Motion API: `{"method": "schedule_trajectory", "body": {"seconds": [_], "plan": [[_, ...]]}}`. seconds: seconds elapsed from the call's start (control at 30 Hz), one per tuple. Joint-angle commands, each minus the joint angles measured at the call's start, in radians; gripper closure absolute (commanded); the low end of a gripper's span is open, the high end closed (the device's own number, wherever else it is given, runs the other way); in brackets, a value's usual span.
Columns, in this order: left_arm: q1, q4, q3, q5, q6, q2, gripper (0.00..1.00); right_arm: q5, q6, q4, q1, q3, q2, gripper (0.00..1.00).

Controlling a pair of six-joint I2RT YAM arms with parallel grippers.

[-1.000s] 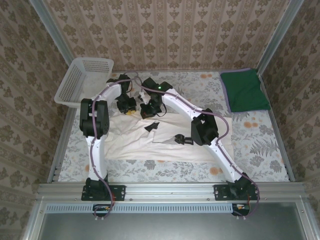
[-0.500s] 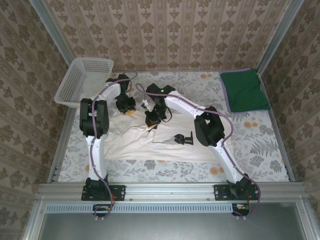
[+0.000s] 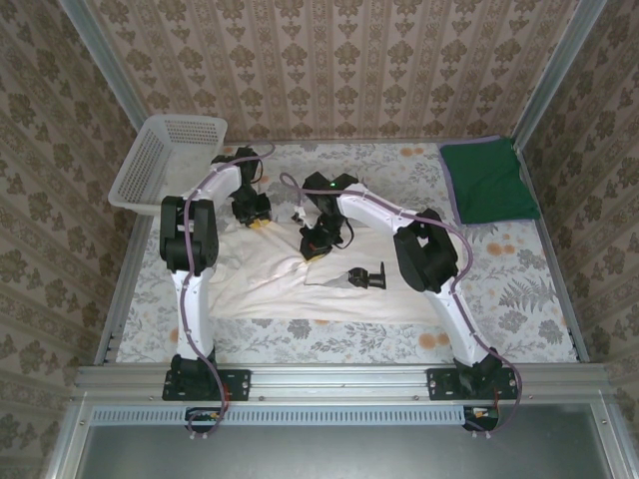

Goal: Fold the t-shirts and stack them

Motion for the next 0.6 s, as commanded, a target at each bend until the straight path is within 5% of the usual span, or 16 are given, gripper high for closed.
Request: {"method": "schedule_trajectory", "body": {"seconds": [0.0, 0.17, 0.4, 0.57], "plan": [[0.016, -0.024, 0.016, -0.058, 0.023, 0.049, 0.77, 0.013, 0.007, -0.003, -0.022, -0.058, -0.067, 0.71], [0.02, -0.047, 0.061, -0.074, 0.035, 0.056, 0.76, 0.002, 0.127, 0.167, -0.082, -0.221, -0.171, 0.61], [0.013, -0.063, 0.111, -0.074, 0.046, -0.004, 0.67, -0.003, 0.342, 0.463, -0.237, -0.555, -0.399, 0.61], [-0.012, -0.061, 0.111, -0.062, 0.045, -0.061, 0.6, 0.167, 0.469, 0.532, -0.388, -0.754, -0.531, 0.61]]}}
